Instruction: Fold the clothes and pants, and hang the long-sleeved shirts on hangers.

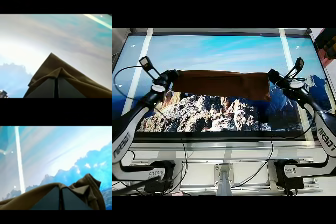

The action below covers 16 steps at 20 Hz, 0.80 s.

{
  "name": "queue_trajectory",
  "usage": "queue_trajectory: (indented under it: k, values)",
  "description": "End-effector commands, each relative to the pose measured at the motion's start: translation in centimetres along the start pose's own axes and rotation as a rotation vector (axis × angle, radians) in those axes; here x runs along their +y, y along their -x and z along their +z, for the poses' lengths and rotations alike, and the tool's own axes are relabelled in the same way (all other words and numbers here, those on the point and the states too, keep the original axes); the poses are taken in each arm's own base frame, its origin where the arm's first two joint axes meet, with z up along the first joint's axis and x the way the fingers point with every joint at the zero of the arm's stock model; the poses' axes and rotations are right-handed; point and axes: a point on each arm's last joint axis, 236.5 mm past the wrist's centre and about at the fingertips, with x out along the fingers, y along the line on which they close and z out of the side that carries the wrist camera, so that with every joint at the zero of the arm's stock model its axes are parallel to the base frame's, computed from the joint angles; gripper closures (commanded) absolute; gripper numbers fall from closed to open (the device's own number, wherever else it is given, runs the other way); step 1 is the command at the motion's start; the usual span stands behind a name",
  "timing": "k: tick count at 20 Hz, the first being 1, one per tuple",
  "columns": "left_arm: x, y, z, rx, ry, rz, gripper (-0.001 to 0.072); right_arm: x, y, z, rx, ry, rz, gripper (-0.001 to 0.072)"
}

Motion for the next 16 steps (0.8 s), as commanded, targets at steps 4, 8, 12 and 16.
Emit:
queue_trajectory:
  k: [4,8,12,16]
  values:
    - [-1.1,-3.0,-3.5,0.077,-0.022,-0.019,0.0682,-1.0,-1.3,-1.7,0.033,-0.009,-0.026,0.0698]
    - [-2.3,-2.2,-2.7,0.078,-0.017,-0.057,0.001,-0.1,-1.1,-2.7,0.08,-0.002,0.007,0.0243]
    - [-2.4,-0.3,2.2,-0.003,0.011,-0.079,0.001,0.7,-0.1,-2.8,0.124,0.001,0.052,0.0122]
    - [-1.2,2.1,6.7,-0.034,0.056,-0.126,0.0014,0.5,1.6,-1.3,0.134,0.004,0.08,0.0123]
